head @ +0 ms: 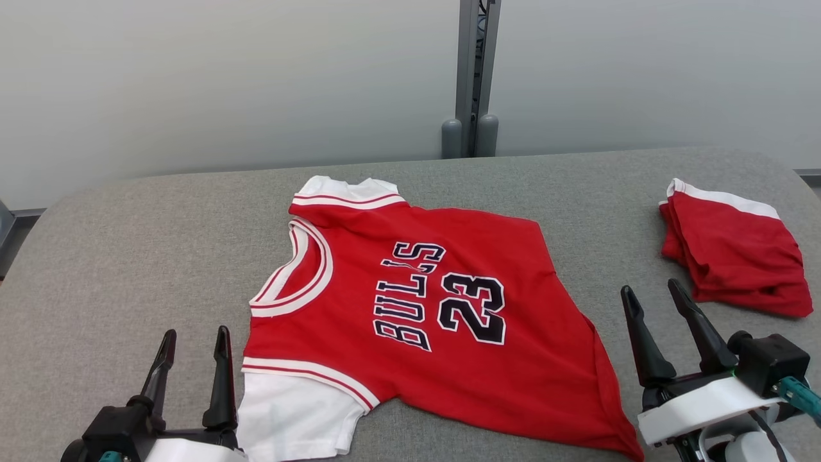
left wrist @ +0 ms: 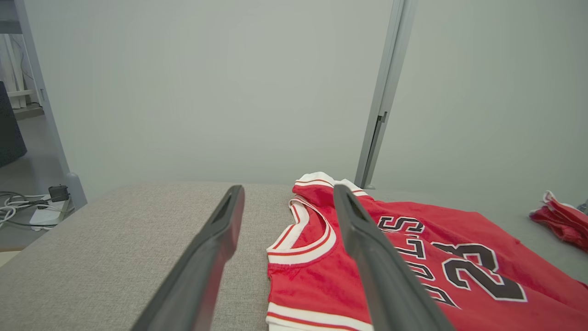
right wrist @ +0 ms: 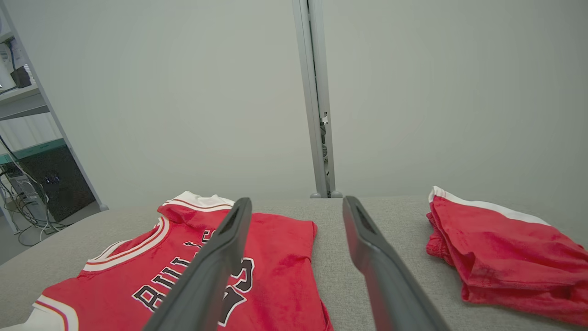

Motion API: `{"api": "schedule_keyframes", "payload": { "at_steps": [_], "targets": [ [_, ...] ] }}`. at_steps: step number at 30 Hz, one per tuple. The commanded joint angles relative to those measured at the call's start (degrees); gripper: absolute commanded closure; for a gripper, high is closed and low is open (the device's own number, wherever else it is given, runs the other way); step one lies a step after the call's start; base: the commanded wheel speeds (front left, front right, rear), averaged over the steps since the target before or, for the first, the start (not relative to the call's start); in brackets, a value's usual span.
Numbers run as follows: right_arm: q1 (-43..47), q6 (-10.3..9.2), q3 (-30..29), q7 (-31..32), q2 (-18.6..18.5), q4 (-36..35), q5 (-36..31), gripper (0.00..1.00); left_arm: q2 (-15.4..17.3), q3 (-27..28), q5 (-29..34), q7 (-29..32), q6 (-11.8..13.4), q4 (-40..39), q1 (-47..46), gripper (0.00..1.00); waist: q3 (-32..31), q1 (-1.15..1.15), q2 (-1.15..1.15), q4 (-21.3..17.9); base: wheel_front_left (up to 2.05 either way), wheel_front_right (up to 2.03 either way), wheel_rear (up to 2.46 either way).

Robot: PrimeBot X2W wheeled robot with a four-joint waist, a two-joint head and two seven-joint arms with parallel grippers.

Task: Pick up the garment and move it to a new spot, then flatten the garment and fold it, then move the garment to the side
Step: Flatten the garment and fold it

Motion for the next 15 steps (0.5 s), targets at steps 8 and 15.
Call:
{"api": "schedule_keyframes", "payload": {
  "at_steps": [8,15],
  "targets": [
    [1.18,0.02,-3.96,2.13,-2.89,0.55,-0.10,0.00,1.43,0.42,0.00,0.81,-1.19,2.10,0.16,0.00,-0.09,0.00,0.00,0.08,0.00,0.00,0.00],
    [5.93,0.02,0.58,16.28,-6.84,0.92,7.91,0.00,2.95,-0.99,-2.46,9.21,-3.05,3.22,1.42,0.00,0.22,0.00,0.00,0.12,0.00,0.00,0.00]
  ]
}}
